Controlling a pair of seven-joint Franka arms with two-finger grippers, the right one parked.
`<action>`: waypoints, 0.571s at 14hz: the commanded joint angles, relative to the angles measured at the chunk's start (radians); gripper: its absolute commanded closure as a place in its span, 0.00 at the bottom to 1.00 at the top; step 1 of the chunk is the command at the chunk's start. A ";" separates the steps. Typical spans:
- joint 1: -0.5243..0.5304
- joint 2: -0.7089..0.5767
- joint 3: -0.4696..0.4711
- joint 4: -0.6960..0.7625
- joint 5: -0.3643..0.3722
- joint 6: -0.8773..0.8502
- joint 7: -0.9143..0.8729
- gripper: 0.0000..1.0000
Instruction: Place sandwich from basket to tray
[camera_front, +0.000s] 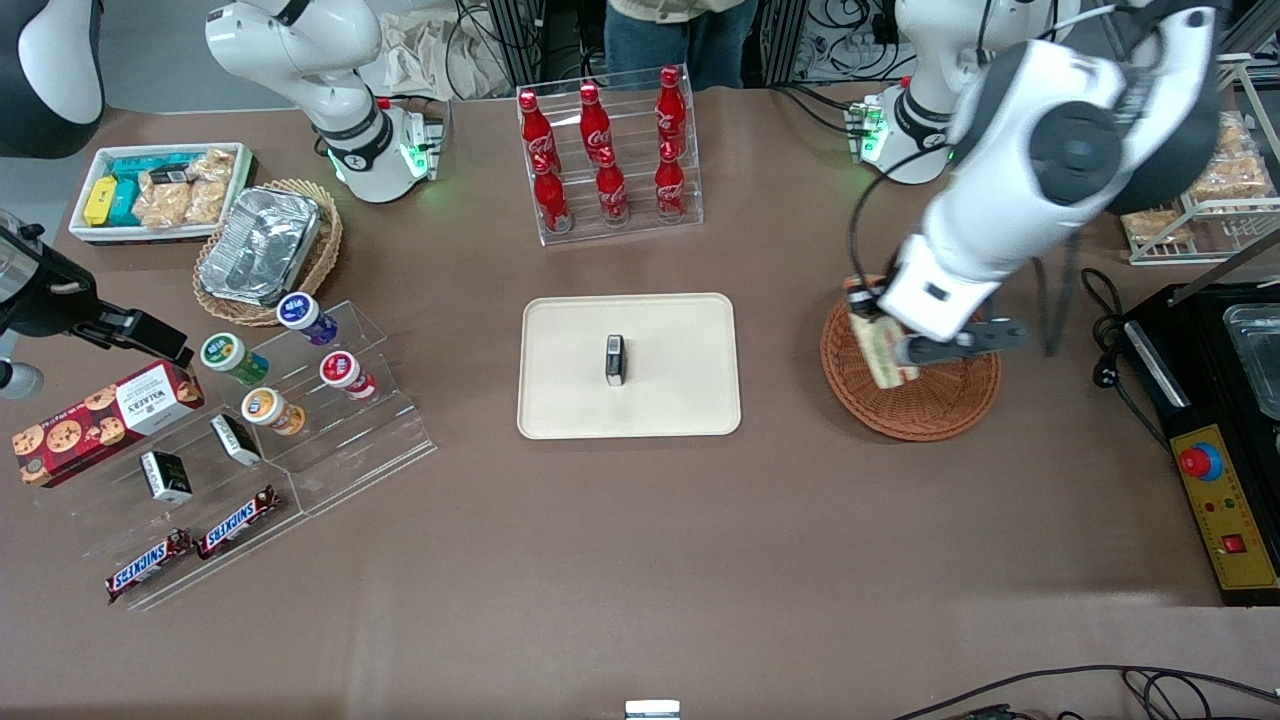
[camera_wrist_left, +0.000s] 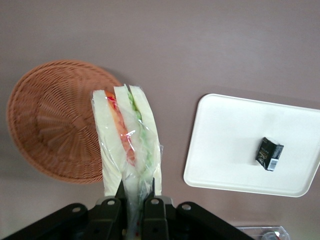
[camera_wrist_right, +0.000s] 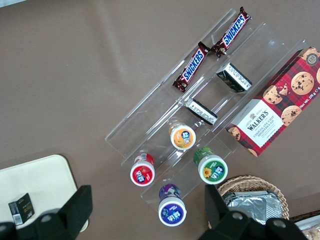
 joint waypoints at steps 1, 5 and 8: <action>-0.050 0.004 -0.008 -0.069 0.016 0.113 -0.025 1.00; -0.107 0.060 -0.022 -0.117 0.016 0.235 -0.024 1.00; -0.141 0.131 -0.050 -0.120 -0.006 0.305 -0.024 1.00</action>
